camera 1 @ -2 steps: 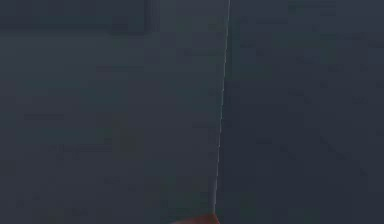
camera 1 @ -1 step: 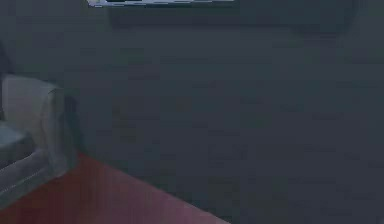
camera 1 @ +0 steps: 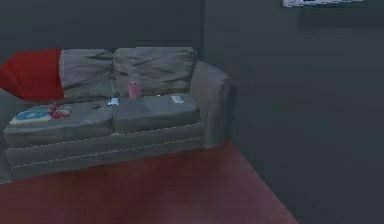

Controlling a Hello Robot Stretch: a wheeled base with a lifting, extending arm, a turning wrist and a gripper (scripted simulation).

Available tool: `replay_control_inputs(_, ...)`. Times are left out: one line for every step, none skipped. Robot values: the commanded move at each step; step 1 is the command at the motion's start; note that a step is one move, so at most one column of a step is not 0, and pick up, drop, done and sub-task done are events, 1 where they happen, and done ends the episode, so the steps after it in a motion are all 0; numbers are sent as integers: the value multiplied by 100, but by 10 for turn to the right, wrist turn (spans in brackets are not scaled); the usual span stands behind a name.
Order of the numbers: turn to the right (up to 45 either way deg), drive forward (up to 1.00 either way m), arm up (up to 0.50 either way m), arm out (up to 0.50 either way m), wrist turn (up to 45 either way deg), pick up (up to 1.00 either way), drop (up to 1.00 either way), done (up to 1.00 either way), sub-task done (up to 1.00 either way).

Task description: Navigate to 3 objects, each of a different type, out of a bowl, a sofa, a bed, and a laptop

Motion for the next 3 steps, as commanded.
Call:
replay_control_inputs(-150,0,0,0,0,0,0,0,0)
replay_control_inputs(0,15,0,0,0,0,0,0,0)
replay_control_inputs(0,100,0,0,0,0,0,0,0)
